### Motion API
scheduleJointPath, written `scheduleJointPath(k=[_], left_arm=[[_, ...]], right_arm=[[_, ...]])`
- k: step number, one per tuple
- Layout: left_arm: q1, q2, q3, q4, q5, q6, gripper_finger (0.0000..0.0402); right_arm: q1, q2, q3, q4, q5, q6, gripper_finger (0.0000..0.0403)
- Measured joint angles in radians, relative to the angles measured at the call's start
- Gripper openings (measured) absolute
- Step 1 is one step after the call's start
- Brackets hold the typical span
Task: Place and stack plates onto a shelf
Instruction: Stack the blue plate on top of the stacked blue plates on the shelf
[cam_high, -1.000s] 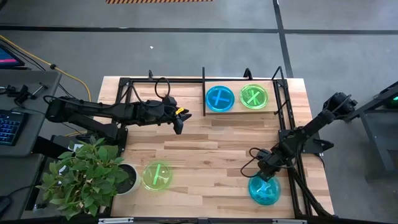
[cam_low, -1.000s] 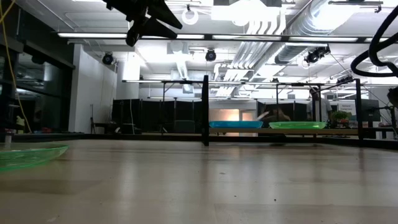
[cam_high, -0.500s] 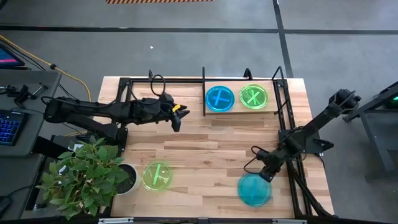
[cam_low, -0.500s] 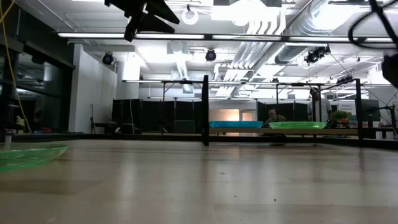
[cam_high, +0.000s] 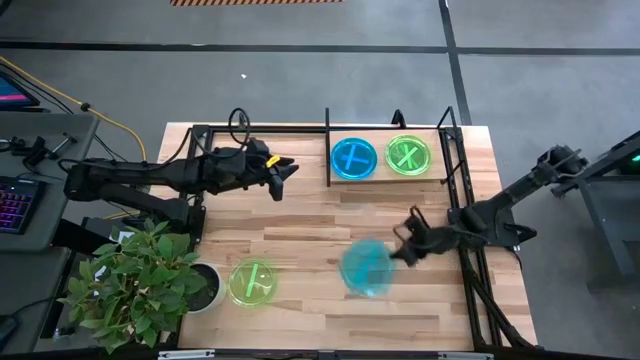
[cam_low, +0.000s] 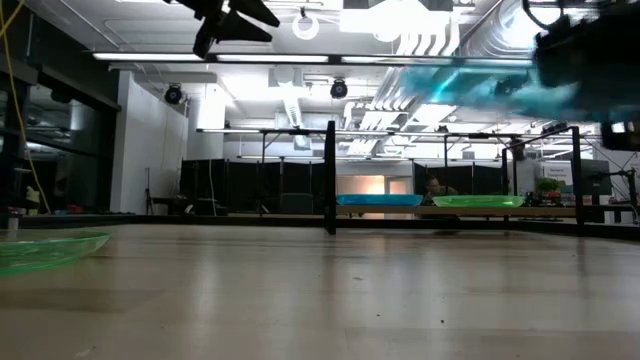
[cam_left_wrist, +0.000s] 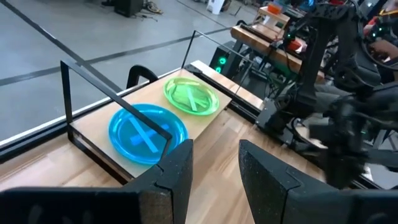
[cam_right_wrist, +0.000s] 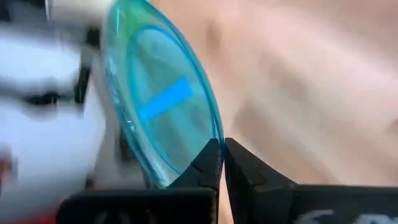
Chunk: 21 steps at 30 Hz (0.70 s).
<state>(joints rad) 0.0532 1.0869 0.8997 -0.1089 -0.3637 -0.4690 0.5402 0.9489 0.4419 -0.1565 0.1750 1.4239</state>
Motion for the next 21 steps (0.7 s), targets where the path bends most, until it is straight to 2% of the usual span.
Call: scheduleJointPath(k=[6,11,16,21], left_arm=[[0.0,-0.003,0.0,0.001,0.0,-0.025,0.0117],[0.0,-0.003,0.0,0.002,0.0,-0.027,0.0117],[0.0,-0.003,-0.001,0.003,0.001,-0.039,0.0117],[0.0,-0.003,-0.001,0.064,0.002,-0.068,0.0117]], right_arm=[[-0.208,0.0,0.0,-0.005,0.24,0.092,0.0],[-0.421,0.0,0.0,-0.019,0.361,0.094,0.0],[-0.619,0.007,0.014,-0.01,0.394,0.032,0.0],[-0.765,0.073,0.086,-0.008,0.361,-0.036,0.0]])
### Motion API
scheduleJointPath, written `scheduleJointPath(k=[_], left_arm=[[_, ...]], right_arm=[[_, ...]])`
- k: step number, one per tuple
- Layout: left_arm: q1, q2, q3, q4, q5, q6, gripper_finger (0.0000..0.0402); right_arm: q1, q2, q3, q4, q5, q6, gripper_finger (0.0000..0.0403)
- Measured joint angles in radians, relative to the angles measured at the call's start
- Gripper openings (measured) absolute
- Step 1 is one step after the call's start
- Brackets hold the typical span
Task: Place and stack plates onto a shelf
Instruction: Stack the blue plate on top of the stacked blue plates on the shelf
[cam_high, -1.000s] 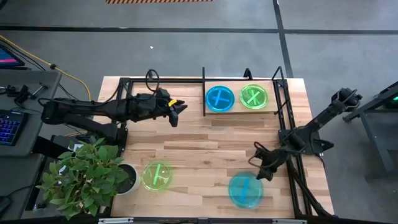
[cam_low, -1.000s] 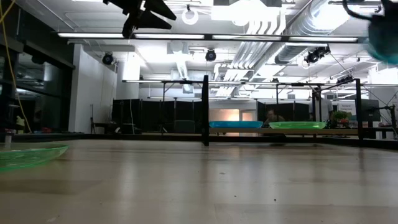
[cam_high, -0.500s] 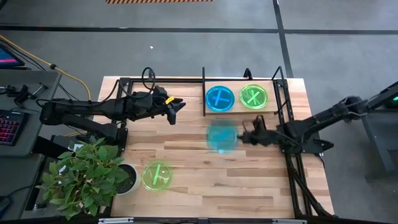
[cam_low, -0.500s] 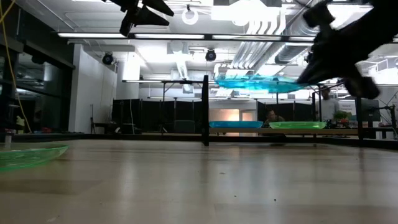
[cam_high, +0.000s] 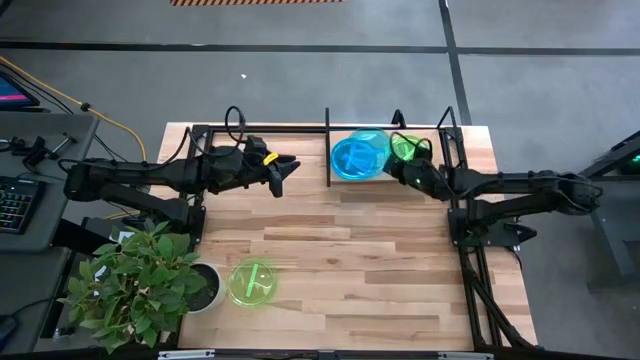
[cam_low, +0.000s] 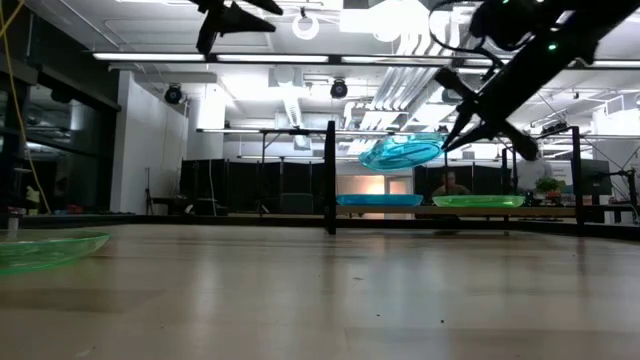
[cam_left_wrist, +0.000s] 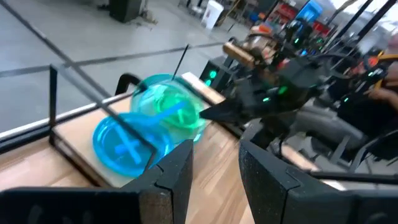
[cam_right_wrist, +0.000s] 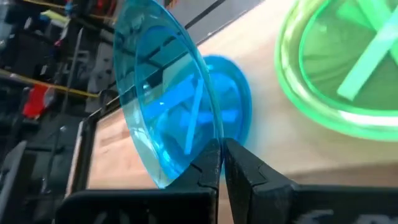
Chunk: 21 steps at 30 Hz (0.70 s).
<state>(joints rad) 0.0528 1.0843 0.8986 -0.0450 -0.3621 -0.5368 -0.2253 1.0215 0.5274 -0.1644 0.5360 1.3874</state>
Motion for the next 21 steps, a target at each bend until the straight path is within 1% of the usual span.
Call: scheduleJointPath(k=[4,8,14,17,21], left_arm=[[0.0,0.0,0.0,0.062,0.001,0.015,0.0117],[0.0,0.0,0.0,0.093,0.001,0.016,0.0117],[0.0,0.0,0.0,0.1,0.001,0.015,0.0117],[0.0,0.0,0.0,0.099,0.001,0.014,0.0117],[-0.001,0.0,0.0,0.099,0.001,0.014,0.0117]], right_arm=[[-0.073,0.083,0.046,-0.002,-0.038,-0.027,0.0],[-0.108,0.173,0.076,0.005,-0.078,-0.024,0.0],[-0.111,0.267,0.101,0.065,-0.091,0.001,0.0],[-0.111,0.293,0.101,0.109,-0.123,0.001,0.0],[-0.111,0.318,0.102,0.138,-0.14,0.002,0.0]])
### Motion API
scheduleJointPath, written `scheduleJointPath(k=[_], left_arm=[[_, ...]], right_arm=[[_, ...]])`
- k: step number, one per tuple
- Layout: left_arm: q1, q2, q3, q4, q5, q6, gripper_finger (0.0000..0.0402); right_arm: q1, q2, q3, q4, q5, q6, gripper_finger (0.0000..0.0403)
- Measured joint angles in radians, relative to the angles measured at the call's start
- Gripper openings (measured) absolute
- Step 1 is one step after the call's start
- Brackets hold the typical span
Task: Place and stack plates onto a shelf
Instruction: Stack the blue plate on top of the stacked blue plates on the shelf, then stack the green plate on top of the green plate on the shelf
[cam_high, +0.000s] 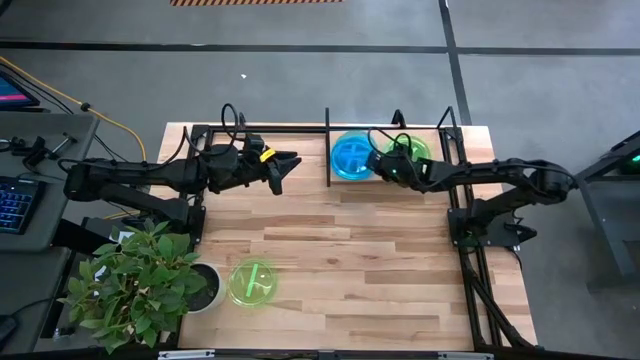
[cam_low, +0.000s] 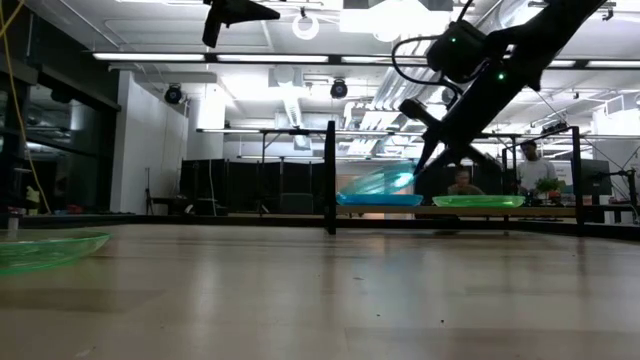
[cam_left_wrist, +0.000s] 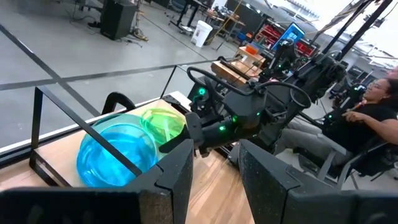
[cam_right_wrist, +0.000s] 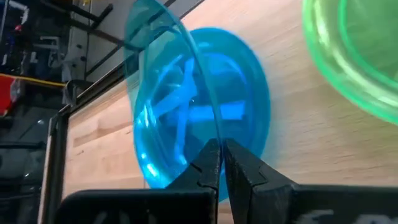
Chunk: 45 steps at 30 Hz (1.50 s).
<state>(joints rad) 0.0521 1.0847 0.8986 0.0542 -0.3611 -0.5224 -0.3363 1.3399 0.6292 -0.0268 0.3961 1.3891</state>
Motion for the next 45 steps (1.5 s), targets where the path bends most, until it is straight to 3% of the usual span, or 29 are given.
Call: scheduleJointPath(k=[5,12,20,31,36,45], left_arm=[[0.0,0.0,0.0,0.0,0.0,0.0,0.0117],[0.0,0.0,0.0,-0.001,-0.002,0.0,0.0117],[0.0,0.0,0.0,-0.002,-0.002,0.0,0.0117],[0.0,0.0,0.0,-0.003,-0.001,0.0,0.0117],[0.0,0.0,0.0,-0.004,-0.002,0.0,0.0117],[0.0,0.0,0.0,-0.005,-0.001,0.0,0.0117]], right_arm=[[0.0,0.015,0.0,0.045,-0.045,-0.039,0.0025],[0.0,0.013,0.0,0.047,-0.04,-0.07,0.0124],[-0.02,0.011,0.0,0.034,-0.195,-0.154,0.0208],[-0.031,-0.147,0.0,-0.114,-0.157,-0.278,0.0211],[-0.008,-0.239,0.0,-0.142,-0.222,-0.403,0.0211],[0.06,-0.295,0.0,-0.142,-0.171,-0.401,0.0211]])
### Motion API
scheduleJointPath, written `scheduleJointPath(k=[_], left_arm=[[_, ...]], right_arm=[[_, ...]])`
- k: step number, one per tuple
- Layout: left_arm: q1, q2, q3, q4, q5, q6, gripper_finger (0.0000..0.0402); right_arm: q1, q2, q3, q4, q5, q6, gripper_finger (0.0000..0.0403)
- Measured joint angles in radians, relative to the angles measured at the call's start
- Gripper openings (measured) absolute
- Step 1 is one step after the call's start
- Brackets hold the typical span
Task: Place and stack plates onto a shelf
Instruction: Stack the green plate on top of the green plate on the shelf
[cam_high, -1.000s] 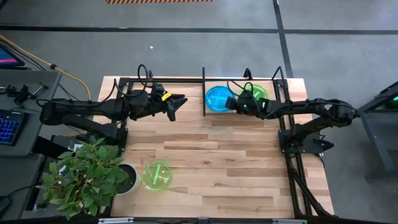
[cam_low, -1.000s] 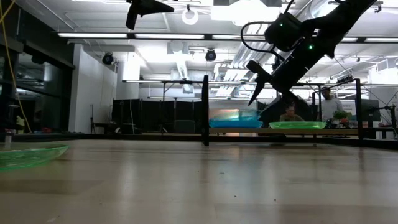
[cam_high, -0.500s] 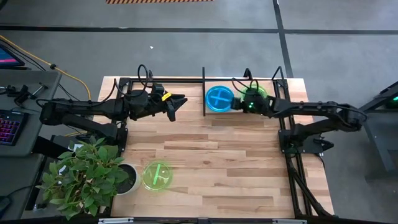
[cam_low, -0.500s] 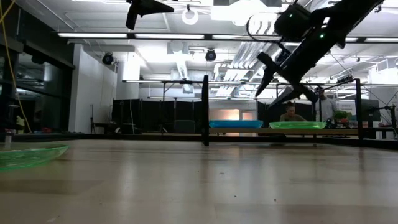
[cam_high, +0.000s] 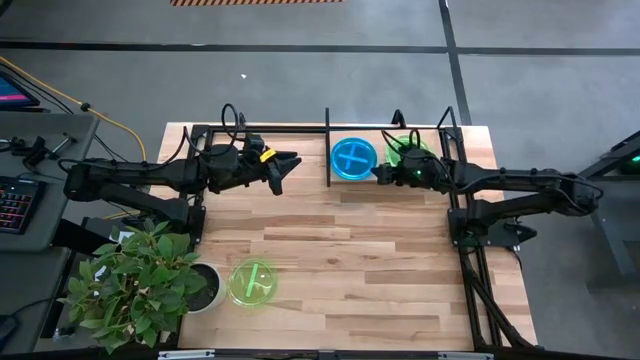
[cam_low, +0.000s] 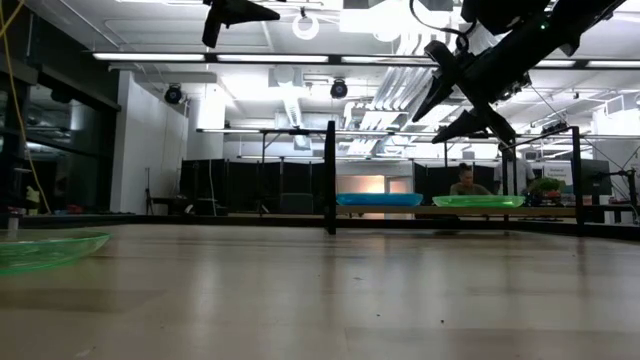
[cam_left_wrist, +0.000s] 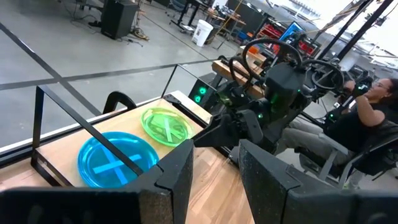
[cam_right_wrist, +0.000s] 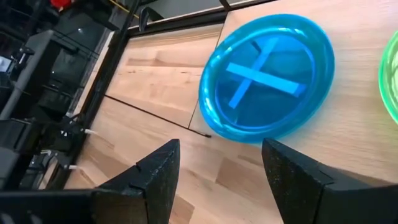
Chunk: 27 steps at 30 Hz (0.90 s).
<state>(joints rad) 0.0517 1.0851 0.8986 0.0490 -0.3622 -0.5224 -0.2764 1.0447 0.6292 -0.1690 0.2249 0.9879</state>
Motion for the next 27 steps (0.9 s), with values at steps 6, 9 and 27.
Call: scheduleJointPath(k=[6,9,27], left_arm=[[0.0,0.0,0.0,0.0,0.01,0.0,0.0117],[-0.001,0.0,0.0,0.0,0.023,-0.028,0.0117],[-0.341,0.271,0.009,-0.524,0.575,-0.393,0.0077]], right_arm=[[0.025,0.0,0.0,0.0,0.001,0.022,0.021],[0.043,0.0,0.0,0.0,0.001,0.025,0.021],[0.089,0.0,0.0,-0.135,0.001,0.002,0.021]])
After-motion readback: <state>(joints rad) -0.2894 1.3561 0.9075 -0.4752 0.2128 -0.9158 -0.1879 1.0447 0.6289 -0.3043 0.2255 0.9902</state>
